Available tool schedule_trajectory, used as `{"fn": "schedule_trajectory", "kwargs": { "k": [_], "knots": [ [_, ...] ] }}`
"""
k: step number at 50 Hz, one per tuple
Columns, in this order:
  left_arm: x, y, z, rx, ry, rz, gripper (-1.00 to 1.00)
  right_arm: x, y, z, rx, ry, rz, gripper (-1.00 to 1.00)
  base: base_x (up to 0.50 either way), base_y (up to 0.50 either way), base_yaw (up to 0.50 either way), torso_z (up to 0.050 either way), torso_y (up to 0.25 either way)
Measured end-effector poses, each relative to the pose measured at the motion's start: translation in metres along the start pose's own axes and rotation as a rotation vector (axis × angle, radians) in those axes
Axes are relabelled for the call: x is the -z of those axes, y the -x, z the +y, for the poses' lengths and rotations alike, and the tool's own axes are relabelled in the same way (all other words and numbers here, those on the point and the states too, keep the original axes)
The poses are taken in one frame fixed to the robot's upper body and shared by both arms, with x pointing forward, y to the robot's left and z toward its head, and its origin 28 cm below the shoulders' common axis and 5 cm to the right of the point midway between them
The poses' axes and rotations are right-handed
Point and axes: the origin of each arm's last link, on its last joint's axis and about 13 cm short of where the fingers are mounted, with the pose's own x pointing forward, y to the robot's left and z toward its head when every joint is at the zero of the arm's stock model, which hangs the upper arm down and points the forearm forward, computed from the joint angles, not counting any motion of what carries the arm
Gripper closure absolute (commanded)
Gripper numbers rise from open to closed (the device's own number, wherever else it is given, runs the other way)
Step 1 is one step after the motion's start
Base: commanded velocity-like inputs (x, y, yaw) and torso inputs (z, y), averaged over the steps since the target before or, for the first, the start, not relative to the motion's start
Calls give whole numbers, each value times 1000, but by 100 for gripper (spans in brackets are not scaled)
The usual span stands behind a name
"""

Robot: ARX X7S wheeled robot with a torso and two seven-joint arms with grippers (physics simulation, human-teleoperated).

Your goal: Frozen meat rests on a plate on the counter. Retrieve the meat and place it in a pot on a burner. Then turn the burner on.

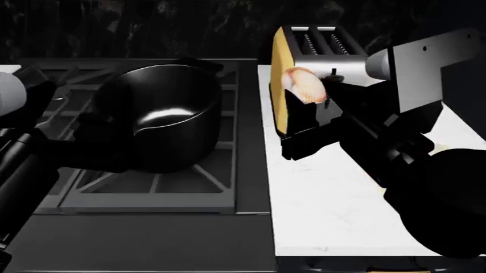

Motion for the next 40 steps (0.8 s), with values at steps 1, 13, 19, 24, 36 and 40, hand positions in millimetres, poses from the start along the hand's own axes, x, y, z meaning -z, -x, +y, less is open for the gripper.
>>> {"fn": "schedule_trajectory", "kwargs": {
  "k": [1,13,19,24,36,40],
  "knots": [
    [0,0,0,0,0,0,-100,0,0,0,0,0,0,100,0,500,0,0,0],
    [1,-1,2,-1,2,-2,-100,1,-3,1,-5,6,2,100,0,500,0,0,0],
    [2,-2,2,0,3,-2,-100,2,-5,1,-7,9,5,100,0,500,0,0,0],
    [2,-2,2,1,4,-2,-100,2,-5,1,-7,11,6,100,0,500,0,0,0],
    [2,-2,2,2,7,-3,-100,1,-6,2,-8,20,7,100,0,500,0,0,0],
    [3,-2,3,2,9,-4,-100,0,-6,3,-9,23,7,100,0,500,0,0,0]
  ]
}}
